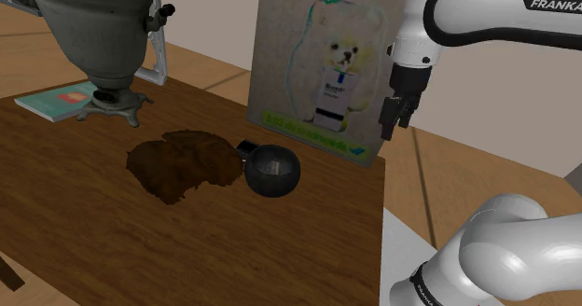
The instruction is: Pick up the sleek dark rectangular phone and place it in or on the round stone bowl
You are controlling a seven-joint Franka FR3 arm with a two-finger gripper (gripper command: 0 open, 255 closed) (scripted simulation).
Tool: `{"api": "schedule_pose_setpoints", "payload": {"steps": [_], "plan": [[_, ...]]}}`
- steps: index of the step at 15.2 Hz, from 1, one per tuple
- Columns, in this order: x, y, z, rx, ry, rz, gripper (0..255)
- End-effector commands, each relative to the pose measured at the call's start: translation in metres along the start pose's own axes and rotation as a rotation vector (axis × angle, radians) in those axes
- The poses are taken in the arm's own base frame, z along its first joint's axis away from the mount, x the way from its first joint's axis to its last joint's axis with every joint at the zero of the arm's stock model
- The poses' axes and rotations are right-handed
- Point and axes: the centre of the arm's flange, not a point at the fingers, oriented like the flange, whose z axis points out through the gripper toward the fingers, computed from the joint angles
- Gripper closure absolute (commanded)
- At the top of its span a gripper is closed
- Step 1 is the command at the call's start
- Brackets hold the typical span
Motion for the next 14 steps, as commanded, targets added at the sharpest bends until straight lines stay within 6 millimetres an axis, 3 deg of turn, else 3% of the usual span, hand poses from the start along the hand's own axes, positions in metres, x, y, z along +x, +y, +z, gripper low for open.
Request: {"api": "schedule_pose_setpoints", "payload": {"steps": [1,14], "plan": [[0.0,0.0,0.0,0.0,0.0,0.0,0],[0.107,-0.1,0.05,0.096,0.051,0.383,0]]}}
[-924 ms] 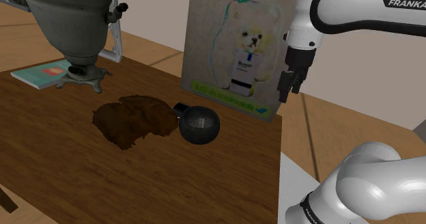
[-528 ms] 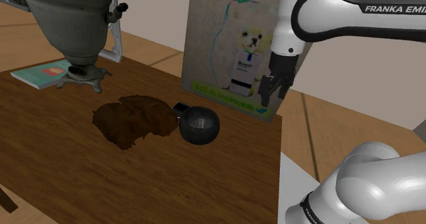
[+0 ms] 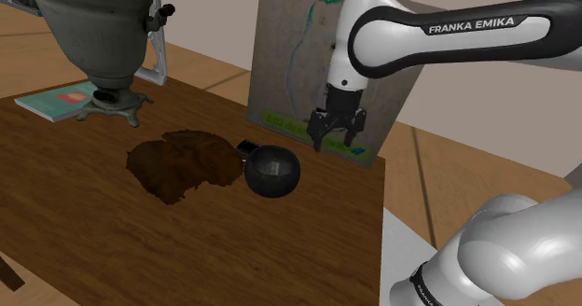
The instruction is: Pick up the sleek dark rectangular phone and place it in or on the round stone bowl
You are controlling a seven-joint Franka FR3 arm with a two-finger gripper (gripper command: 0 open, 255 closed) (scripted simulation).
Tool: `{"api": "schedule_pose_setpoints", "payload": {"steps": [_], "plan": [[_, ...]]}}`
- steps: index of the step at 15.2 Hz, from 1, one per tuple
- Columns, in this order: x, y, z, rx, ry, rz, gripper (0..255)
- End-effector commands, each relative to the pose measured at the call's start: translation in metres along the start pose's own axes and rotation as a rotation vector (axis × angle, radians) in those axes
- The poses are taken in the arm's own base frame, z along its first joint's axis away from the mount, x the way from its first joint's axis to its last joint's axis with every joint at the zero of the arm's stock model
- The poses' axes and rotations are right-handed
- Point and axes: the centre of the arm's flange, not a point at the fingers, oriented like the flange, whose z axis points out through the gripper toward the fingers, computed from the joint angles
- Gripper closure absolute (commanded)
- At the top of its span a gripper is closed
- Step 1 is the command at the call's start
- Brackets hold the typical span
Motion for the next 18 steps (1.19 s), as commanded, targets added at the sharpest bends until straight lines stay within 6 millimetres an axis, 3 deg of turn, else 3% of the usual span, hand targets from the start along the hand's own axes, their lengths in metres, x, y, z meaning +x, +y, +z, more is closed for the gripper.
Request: {"api": "schedule_pose_setpoints", "payload": {"steps": [1,10,18], "plan": [[0.013,-0.021,0.006,0.017,0.008,0.063,0],[0.087,-0.09,0.041,0.083,0.044,0.328,0],[0.168,-0.135,0.066,0.142,0.075,0.564,0]]}}
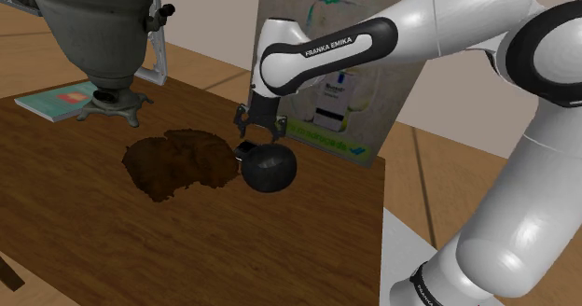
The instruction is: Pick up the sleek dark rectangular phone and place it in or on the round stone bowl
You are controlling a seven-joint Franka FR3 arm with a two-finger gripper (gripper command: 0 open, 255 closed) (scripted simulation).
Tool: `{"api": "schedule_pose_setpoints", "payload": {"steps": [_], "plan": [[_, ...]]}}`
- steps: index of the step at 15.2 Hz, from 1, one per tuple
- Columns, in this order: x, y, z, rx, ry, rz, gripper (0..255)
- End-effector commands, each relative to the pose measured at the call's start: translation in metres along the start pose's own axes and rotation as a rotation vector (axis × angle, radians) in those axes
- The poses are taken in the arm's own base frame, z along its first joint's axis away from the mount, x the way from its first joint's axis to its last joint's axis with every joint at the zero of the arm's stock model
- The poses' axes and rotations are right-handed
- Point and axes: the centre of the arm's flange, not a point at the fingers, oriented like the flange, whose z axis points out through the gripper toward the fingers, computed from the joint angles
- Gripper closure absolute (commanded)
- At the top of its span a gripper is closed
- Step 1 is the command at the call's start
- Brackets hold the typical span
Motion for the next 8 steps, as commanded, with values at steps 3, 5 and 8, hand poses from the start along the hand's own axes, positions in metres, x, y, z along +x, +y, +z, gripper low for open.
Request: {"api": "schedule_pose_setpoints", "payload": {"steps": [3,5,8], "plan": [[0.016,-0.027,0.017,0.021,0.01,0.09,0],[0.016,-0.027,0.028,0.021,0.01,0.09,0],[0.016,-0.028,0.044,0.021,0.01,0.09,0]]}}
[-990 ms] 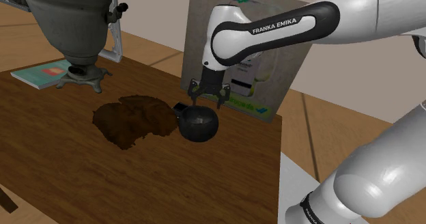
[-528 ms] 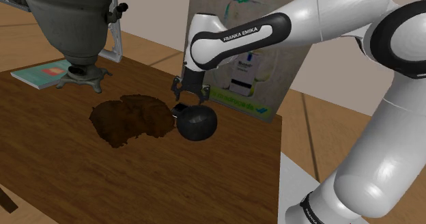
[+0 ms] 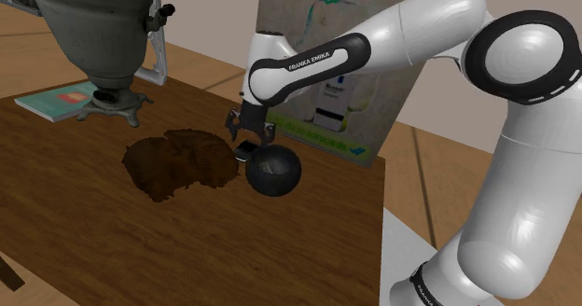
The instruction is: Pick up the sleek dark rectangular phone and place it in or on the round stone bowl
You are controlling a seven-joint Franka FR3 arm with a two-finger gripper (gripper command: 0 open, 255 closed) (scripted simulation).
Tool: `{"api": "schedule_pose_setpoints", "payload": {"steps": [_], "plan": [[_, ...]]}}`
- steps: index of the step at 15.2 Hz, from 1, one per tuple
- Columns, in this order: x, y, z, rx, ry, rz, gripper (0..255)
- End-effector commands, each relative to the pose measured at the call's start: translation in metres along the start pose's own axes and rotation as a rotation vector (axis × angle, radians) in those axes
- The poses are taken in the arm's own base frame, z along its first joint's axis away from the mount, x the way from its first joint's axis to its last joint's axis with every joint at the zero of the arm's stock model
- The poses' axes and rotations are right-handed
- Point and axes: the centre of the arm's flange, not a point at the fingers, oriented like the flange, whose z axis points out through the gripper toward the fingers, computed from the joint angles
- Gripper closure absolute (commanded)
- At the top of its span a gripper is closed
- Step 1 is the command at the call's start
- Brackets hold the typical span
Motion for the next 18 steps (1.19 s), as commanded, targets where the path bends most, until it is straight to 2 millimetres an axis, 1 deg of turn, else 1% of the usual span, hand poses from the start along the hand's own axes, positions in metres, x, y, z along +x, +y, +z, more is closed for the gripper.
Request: {"api": "schedule_pose_setpoints", "payload": {"steps": [1,2,10,11,18], "plan": [[-0.0003,0.0002,0.0122,0.001,0.0,0.0,0],[-0.0003,0.0002,0.0152,0.001,0.0,0.0,0],[-0.0003,0.0002,0.0152,0.001,0.0,0.0,0],[-0.0003,0.0002,0.0152,0.001,0.0,0.0,255],[0.0001,0.0001,0.0153,0.001,0.0,0.001,255]]}}
